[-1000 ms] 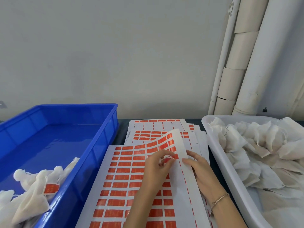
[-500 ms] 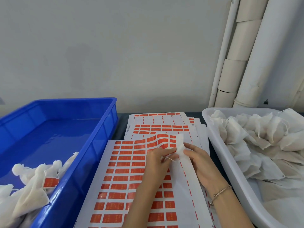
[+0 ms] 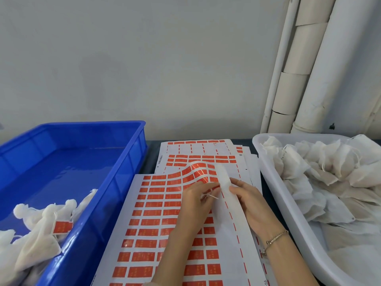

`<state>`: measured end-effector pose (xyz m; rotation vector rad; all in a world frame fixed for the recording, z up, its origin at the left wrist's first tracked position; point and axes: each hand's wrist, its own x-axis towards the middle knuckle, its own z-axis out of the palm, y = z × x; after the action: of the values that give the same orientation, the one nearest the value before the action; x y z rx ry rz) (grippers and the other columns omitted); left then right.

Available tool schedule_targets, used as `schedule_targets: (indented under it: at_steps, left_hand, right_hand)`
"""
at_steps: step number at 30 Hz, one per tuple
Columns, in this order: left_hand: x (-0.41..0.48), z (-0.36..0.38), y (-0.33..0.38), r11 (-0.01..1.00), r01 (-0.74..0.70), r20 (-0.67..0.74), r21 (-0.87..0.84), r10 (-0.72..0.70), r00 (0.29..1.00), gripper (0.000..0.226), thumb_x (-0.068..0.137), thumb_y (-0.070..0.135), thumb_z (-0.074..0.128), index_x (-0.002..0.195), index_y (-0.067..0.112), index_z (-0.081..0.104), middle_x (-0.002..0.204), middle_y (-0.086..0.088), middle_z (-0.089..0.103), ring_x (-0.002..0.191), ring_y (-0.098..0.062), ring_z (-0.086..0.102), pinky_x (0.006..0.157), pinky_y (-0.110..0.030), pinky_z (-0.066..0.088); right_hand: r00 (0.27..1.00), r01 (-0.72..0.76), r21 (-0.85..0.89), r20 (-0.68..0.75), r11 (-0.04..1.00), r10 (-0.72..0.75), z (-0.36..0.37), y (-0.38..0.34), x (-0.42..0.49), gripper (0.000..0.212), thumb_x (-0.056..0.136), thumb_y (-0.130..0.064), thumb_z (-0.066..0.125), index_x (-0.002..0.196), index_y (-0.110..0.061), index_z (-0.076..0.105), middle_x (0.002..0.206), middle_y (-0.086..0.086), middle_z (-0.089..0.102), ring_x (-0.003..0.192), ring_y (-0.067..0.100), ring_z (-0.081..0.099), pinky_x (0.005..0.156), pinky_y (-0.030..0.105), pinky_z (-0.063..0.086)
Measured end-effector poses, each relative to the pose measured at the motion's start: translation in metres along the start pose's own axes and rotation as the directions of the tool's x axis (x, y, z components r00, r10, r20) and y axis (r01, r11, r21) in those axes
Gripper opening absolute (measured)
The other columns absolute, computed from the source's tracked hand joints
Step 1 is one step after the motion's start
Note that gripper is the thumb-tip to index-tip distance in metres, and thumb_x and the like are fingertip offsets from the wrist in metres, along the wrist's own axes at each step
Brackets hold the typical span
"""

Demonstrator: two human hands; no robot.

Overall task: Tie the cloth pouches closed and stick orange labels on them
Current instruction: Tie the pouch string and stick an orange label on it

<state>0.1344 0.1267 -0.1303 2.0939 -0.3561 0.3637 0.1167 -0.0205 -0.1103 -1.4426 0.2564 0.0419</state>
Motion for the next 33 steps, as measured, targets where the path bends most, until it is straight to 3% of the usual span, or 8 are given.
schedule_targets:
  at_steps: [3,12,17,22,25,33]
  left_hand:
    - [-0.002,-0.001,0.002,0.999,0.022,-0.025,-0.038,-0.023,0.999,0.029,0.084,0.035,0.069,0.112,0.03,0.069,0.102,0.027,0.059,0.087,0.005,0.06,0.073,-0.003,0.047]
    - [-0.001,-0.001,-0.002,1.0,-0.02,0.001,0.019,0.02,1.0,0.025,0.087,0.016,0.067,0.11,0.023,0.072,0.103,0.011,0.069,0.084,0.002,0.059,0.079,-0.001,0.045]
    - [-0.001,-0.001,-0.002,0.998,-0.041,0.012,0.052,0.041,0.999,0.026,0.088,0.022,0.066,0.113,0.025,0.07,0.101,0.011,0.068,0.083,-0.002,0.059,0.084,-0.013,0.052]
    - [-0.001,-0.001,0.002,0.995,-0.056,-0.012,0.079,0.057,0.998,0.026,0.088,0.026,0.065,0.113,0.023,0.07,0.106,0.01,0.069,0.09,-0.003,0.061,0.089,-0.014,0.05]
    - [-0.001,0.0,0.003,0.999,-0.021,-0.048,0.041,0.023,0.999,0.022,0.087,0.029,0.067,0.108,0.024,0.071,0.104,0.012,0.068,0.089,-0.002,0.062,0.086,-0.015,0.052]
    - [-0.002,0.001,0.008,0.989,0.063,-0.087,-0.133,-0.075,0.993,0.011,0.086,0.024,0.068,0.094,0.031,0.066,0.091,0.029,0.059,0.084,0.011,0.059,0.07,-0.002,0.047]
  right_hand:
    - [1.0,0.005,0.035,0.005,0.999,-0.006,0.0,-0.001,-0.001,0.02,0.096,-0.019,0.054,0.112,-0.024,0.064,0.102,0.003,0.072,0.093,0.029,0.069,0.082,0.043,0.058]
    - [0.999,0.018,-0.043,-0.037,0.999,-0.019,0.002,0.0,0.0,0.019,0.094,-0.022,0.058,0.111,-0.031,0.06,0.108,0.0,0.069,0.098,0.026,0.066,0.089,0.049,0.055]
    - [0.999,0.007,-0.029,-0.032,1.0,-0.008,0.002,-0.001,-0.001,0.02,0.094,-0.02,0.058,0.112,-0.029,0.06,0.107,-0.001,0.07,0.096,0.026,0.068,0.088,0.049,0.055]
    - [1.0,0.012,-0.035,-0.028,0.999,-0.013,0.003,-0.002,-0.002,0.022,0.095,-0.021,0.057,0.116,-0.027,0.058,0.109,0.001,0.069,0.096,0.028,0.067,0.088,0.051,0.055]
    - [1.0,0.014,-0.045,-0.027,0.999,-0.015,0.003,-0.002,-0.002,0.026,0.095,-0.023,0.057,0.12,-0.026,0.057,0.111,0.002,0.068,0.095,0.028,0.068,0.085,0.049,0.056]
    - [0.999,0.033,-0.079,-0.038,0.996,-0.036,0.004,-0.004,-0.004,0.025,0.095,-0.023,0.057,0.12,-0.028,0.056,0.111,0.002,0.066,0.093,0.028,0.068,0.084,0.049,0.057]
